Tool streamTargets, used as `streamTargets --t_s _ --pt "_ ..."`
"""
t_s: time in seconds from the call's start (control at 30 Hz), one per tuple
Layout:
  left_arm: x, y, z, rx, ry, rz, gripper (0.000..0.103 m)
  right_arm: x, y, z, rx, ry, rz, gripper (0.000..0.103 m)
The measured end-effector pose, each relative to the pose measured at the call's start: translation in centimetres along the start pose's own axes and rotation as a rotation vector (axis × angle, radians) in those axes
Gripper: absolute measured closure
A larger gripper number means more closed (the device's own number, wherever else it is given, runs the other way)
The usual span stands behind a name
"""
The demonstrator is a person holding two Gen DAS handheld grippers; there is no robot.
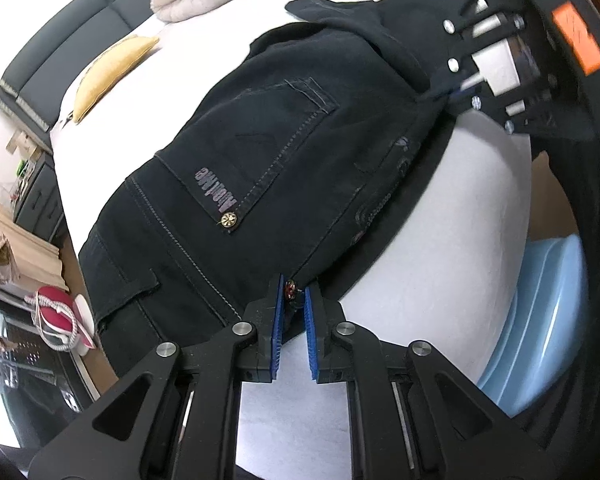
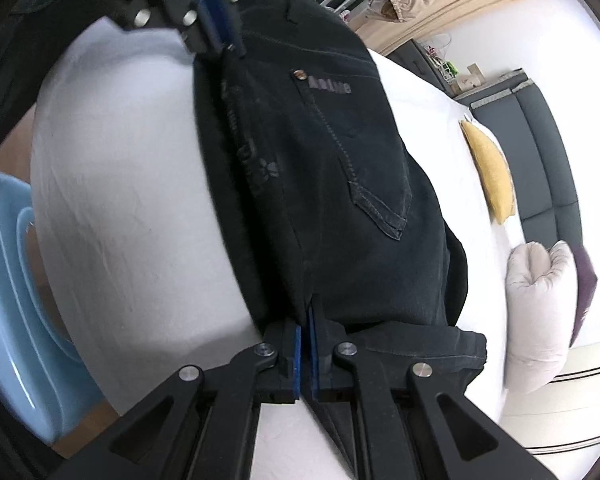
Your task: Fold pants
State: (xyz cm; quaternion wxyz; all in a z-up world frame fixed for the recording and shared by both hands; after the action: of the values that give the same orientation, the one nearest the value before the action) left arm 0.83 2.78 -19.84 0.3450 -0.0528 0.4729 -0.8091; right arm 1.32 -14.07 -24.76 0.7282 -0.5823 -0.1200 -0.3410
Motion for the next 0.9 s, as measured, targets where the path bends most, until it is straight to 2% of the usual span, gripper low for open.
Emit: streamTargets --t_s 0.13,0.27,0.33,0.43,0.57,0.7,0.9 --pt "-0.5 -1.1 -0.5 -0.029 -0.036 -0.003 0.078 0.4 0.6 0.2 -0.003 0.018 -0.002 0.098" --pt "-1.5 -3.3 -0.9 -0.029 -0.112 -0.032 0.078 0.5 1.0 0.4 -0.008 0.024 -0.017 0.098" --pt "-2.2 -4.4 -0.4 -0.006 -0.16 -0.038 0.078 -1.1 0.0 0.1 -0.006 0.034 -0.021 0.098" --pt "-3.1 -4.8 1.2 0.041 -0.215 -0.053 0.078 -1.0 -0.3 -0.1 -0.002 0.04 -0.017 0.098" --pt "-3.4 -2.7 3.1 0.066 -0.261 -0.073 0.078 -1.4 -0.3 -0.1 -0.015 0.019 -0.025 0.098" --pt "-3.1 0.9 4.8 0.045 -0.336 -0.121 0.078 -2.4 -0.3 0.2 -0.027 0.017 -0.047 0.096" --pt "-2.2 4.5 6.0 0.029 -0.418 -0.119 0.078 -2.9 -0.4 0.0 -0.016 0.039 -0.065 0.096"
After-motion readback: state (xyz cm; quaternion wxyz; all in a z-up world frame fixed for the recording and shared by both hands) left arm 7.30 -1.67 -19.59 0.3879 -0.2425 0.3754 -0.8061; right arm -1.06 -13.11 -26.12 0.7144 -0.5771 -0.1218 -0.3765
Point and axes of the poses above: each gripper's, at about its wrist camera, not at the fingertips, and y roughly the way its jaws point, x to its right, z to its top, the point moved 1 cm from there along y, roughly the way its jaws point, and after that the axes turned 7 degrees about x, right-handed, at the moved point
